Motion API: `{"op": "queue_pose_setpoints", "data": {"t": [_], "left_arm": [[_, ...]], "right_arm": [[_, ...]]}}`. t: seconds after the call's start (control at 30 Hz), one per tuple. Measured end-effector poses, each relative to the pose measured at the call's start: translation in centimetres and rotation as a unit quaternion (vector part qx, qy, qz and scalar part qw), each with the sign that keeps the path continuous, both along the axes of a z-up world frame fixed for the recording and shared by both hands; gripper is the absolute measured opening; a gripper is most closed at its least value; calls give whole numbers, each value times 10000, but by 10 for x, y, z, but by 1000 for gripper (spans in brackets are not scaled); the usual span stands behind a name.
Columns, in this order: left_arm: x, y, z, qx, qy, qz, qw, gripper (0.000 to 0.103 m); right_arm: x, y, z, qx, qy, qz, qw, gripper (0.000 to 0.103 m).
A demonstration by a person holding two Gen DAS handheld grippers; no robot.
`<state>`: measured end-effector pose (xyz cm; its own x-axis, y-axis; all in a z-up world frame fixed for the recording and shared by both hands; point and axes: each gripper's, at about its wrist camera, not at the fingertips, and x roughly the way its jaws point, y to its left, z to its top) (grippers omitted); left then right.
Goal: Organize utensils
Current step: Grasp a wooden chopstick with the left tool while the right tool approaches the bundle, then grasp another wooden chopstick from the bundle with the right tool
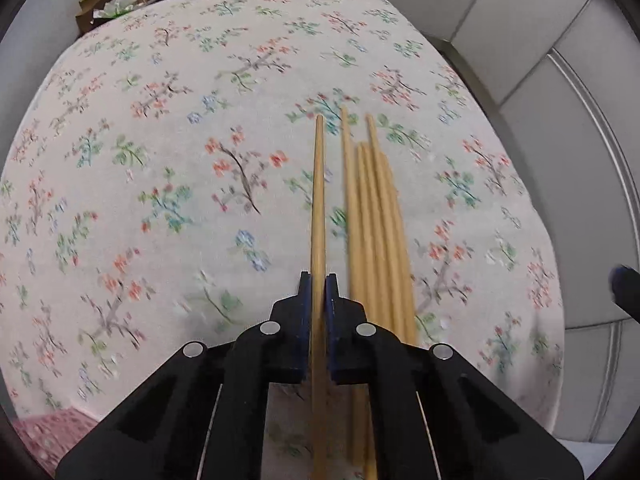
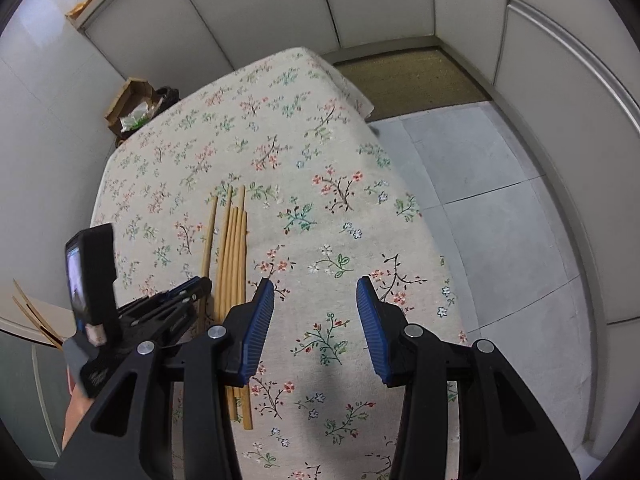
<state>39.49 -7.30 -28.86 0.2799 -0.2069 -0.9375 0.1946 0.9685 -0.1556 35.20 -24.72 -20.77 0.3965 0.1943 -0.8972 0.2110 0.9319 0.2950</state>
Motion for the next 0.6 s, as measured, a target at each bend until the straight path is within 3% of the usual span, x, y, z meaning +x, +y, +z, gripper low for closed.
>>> {"op": "queue_pose_setpoints", "data": {"t": [0.17, 0.27, 0.43, 0.6], "left_arm": [[-32, -13, 6, -320, 256, -131, 9991, 6], [-46, -11, 26, -246, -31, -141, 9996, 6], [-67, 0, 56, -460, -240, -41, 9986, 6], [-80, 1, 81, -705, -435, -129, 9965, 6]], "right_arm": [[12, 20, -23, 300, 278, 389, 9984, 29], [18, 32, -41, 329, 479, 634, 9963, 20], [28, 37, -71, 255, 857, 563, 9944, 17], [37, 45, -79, 359, 830, 513, 9946, 16]]}}
